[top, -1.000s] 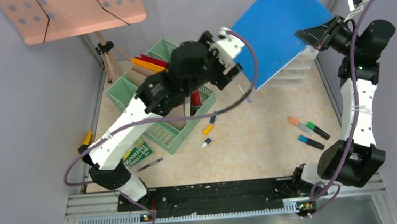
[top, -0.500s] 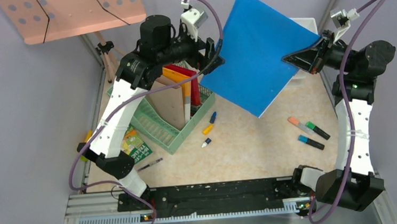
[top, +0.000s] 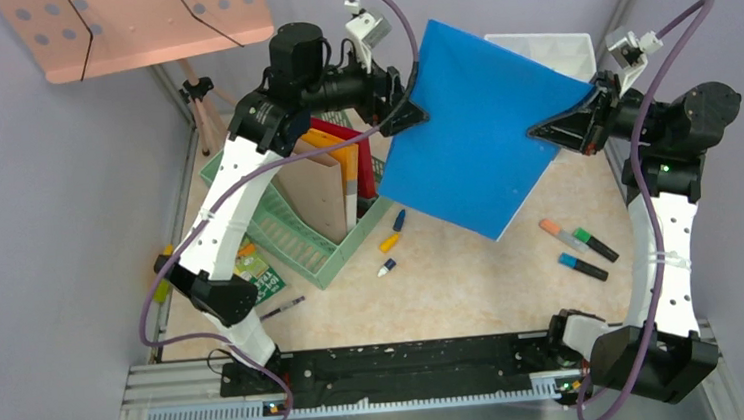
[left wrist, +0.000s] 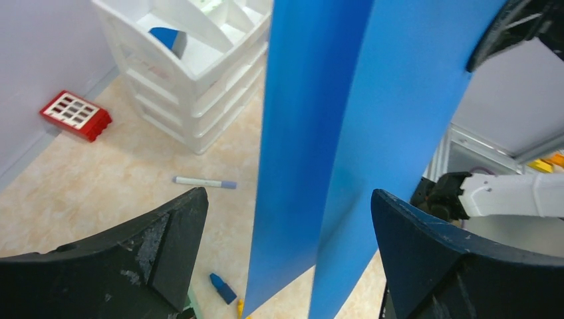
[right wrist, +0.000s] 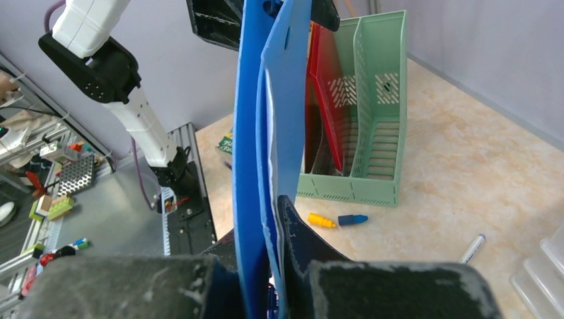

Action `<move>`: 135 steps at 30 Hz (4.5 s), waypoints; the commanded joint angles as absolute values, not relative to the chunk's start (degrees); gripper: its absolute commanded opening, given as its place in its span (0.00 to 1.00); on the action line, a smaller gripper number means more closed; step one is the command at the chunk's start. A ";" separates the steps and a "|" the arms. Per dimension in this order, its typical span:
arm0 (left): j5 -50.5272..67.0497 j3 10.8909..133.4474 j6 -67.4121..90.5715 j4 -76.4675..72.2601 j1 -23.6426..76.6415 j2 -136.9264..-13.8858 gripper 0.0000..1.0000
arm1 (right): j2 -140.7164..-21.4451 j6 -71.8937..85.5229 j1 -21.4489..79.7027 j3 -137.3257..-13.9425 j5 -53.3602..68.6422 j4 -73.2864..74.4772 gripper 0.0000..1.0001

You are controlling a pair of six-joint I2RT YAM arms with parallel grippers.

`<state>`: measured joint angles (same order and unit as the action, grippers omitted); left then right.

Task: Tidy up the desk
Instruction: Place the folder in the storage box.

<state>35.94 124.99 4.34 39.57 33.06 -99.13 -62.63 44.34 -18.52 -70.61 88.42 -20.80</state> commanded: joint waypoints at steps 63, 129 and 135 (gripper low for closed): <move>61.57 94.89 43.92 -18.95 28.92 -95.48 0.00 | -58.10 61.17 -10.52 -51.75 79.51 -45.69 0.11; -7.93 93.27 -14.72 41.32 16.45 -69.86 0.98 | -93.13 0.34 34.86 -90.52 28.48 -2.00 0.00; -17.57 86.20 -18.36 39.13 12.39 -66.79 0.98 | -96.02 -1.56 35.85 -93.05 27.99 -2.22 0.00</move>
